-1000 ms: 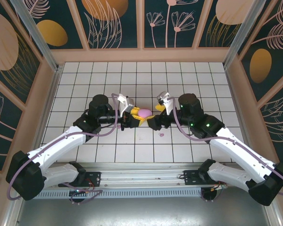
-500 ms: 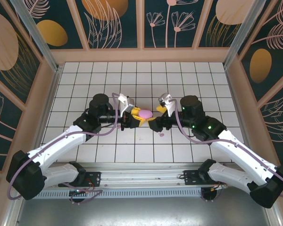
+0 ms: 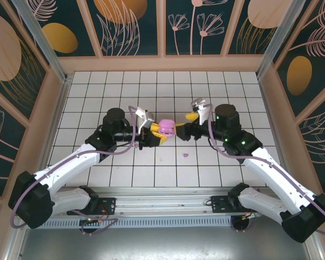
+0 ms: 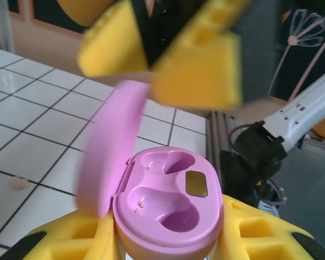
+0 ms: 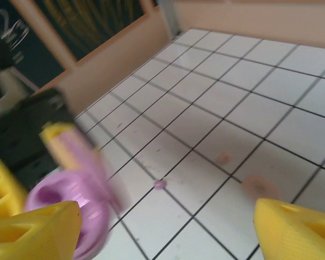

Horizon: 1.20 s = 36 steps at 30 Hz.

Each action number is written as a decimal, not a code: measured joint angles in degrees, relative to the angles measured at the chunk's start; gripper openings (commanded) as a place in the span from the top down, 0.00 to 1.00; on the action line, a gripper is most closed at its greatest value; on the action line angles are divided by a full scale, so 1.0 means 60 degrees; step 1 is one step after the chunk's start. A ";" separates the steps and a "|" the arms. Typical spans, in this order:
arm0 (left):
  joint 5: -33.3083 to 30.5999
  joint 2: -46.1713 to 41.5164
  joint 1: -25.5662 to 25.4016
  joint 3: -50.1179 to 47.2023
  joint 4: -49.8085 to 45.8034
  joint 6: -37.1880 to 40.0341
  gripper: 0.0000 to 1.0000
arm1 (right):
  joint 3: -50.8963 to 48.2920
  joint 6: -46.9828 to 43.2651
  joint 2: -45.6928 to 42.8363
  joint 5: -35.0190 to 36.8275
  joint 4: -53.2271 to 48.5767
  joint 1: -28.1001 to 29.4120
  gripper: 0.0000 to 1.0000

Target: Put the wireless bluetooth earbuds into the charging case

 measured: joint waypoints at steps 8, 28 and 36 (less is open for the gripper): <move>0.0069 -0.0033 -0.0011 -0.0193 0.0284 -0.0076 0.79 | -0.0248 0.0787 0.0106 -0.0204 0.0226 -0.0157 0.18; -0.1657 -0.0299 -0.0011 -0.0386 0.0346 -0.0339 0.78 | -0.0364 0.2688 -0.0827 0.0361 -0.0255 -0.0157 0.25; -0.1989 -0.0299 -0.0011 -0.0441 0.0346 -0.0393 0.79 | -0.0481 0.4135 -0.0321 0.1534 -0.1570 -0.0204 0.36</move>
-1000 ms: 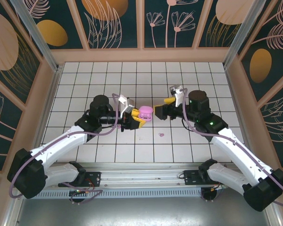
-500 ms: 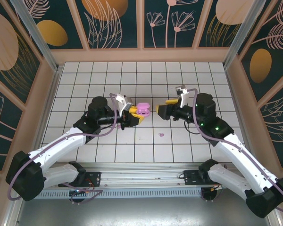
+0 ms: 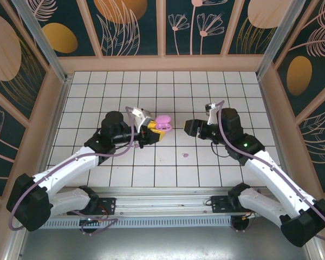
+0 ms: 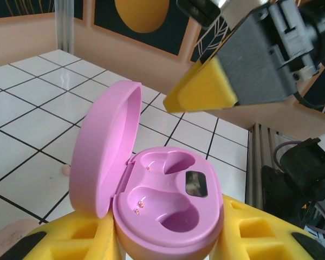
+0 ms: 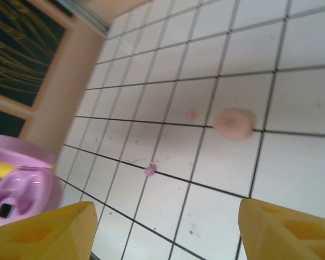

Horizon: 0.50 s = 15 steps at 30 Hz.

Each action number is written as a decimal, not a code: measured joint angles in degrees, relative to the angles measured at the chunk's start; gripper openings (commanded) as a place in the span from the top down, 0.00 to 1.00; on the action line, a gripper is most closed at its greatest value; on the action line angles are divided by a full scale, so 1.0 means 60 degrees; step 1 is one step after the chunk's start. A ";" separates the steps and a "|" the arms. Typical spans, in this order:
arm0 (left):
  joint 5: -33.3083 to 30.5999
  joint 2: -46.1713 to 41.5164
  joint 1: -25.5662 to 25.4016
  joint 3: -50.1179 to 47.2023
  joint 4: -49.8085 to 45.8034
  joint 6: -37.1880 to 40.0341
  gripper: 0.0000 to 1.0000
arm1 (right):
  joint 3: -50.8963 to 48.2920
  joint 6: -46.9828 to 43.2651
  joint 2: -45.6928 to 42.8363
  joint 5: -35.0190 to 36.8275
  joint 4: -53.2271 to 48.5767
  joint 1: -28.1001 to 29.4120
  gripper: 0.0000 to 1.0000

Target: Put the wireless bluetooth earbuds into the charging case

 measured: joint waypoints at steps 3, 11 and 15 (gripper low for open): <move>-0.0153 0.0000 0.0000 -0.0197 -0.0007 -0.0007 0.79 | -0.0382 0.0597 0.0233 0.0226 -0.0353 -0.0004 0.43; -0.0503 -0.0229 0.0000 -0.0703 -0.0175 0.0000 0.79 | -0.1217 0.1967 0.1730 0.0729 -0.1260 0.0623 0.63; -0.0710 -0.0554 0.0000 -0.0823 -0.0219 0.0004 0.79 | -0.2171 0.3027 0.1781 0.0710 -0.0605 0.0998 0.73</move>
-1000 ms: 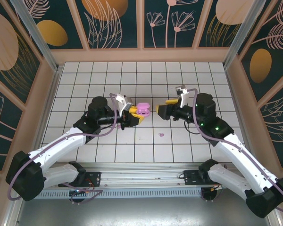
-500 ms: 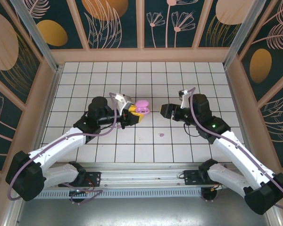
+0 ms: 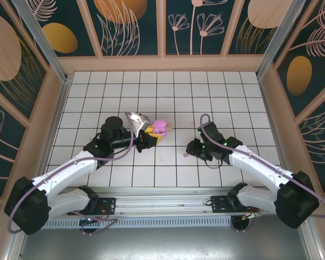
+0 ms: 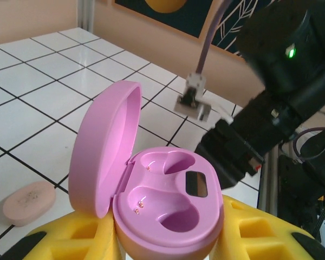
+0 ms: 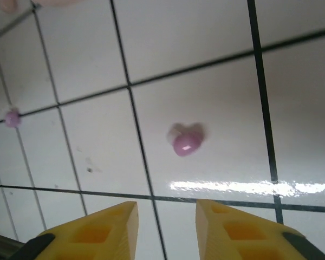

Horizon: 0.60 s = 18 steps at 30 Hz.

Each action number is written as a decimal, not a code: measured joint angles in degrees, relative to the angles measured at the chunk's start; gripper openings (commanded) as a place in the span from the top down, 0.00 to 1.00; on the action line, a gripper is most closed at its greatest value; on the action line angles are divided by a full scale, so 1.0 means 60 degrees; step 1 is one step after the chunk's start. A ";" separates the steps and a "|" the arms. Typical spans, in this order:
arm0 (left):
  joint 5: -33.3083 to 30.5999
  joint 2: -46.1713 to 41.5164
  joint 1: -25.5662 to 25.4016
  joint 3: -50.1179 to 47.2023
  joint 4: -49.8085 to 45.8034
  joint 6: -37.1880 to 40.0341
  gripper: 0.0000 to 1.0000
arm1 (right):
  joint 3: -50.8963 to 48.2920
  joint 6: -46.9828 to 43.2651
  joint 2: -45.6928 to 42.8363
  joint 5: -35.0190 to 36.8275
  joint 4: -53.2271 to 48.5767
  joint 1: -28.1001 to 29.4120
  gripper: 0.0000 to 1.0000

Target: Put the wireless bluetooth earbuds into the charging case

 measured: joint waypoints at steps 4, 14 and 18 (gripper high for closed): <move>-0.0149 -0.0171 0.0000 -0.0069 -0.0015 0.0055 0.79 | -0.1067 0.1177 -0.0178 0.0018 0.0994 0.0186 0.75; -0.0244 -0.0229 0.0000 -0.0120 -0.0076 0.0182 0.79 | -0.2237 0.2907 -0.0419 0.0117 0.2794 0.0211 0.75; -0.0244 -0.0219 0.0000 -0.0168 -0.0076 0.0178 0.79 | -0.2288 0.3096 -0.0127 0.0080 0.3340 0.0226 0.75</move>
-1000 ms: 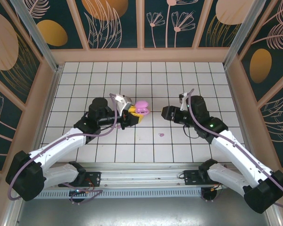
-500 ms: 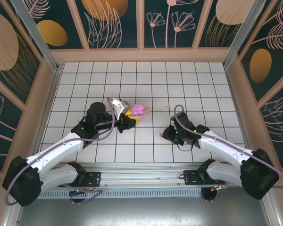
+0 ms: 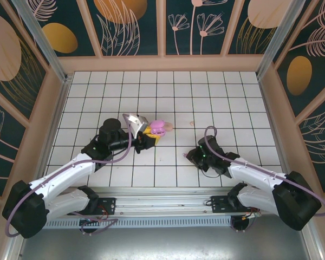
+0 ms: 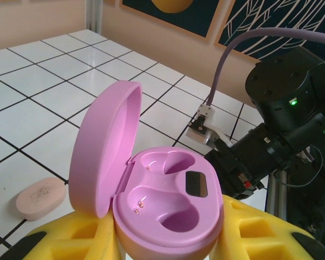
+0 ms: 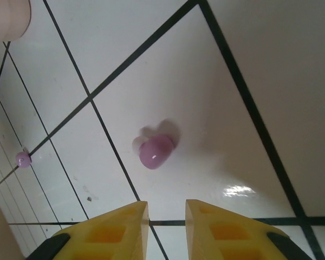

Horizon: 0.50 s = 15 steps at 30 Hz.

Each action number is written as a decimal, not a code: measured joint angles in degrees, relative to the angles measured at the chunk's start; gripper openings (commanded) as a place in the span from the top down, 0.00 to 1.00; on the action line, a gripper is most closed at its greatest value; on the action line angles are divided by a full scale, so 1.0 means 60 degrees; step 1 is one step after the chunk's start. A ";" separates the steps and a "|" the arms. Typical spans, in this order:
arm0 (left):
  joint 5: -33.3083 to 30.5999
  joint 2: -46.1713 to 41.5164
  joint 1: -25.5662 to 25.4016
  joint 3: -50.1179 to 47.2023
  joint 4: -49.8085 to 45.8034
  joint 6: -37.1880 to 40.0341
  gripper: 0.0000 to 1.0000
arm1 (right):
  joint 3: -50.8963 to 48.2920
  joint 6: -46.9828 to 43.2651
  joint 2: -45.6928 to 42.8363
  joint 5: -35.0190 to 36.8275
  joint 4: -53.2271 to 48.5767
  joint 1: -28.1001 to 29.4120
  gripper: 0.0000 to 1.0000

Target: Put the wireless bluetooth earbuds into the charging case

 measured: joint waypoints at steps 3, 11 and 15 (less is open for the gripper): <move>0.0004 0.0025 0.0000 0.0000 0.0004 0.0000 0.79 | 0.0000 0.0018 0.0350 -0.0025 0.0317 0.0000 0.76; 0.0000 0.0029 0.0000 -0.0011 0.0000 0.0004 0.79 | 0.0015 -0.0022 0.1002 -0.0062 0.0463 0.0007 0.76; 0.0000 0.0029 0.0000 -0.0011 0.0000 0.0004 0.79 | 0.0138 -0.0058 0.1151 -0.0058 0.0532 0.0007 0.77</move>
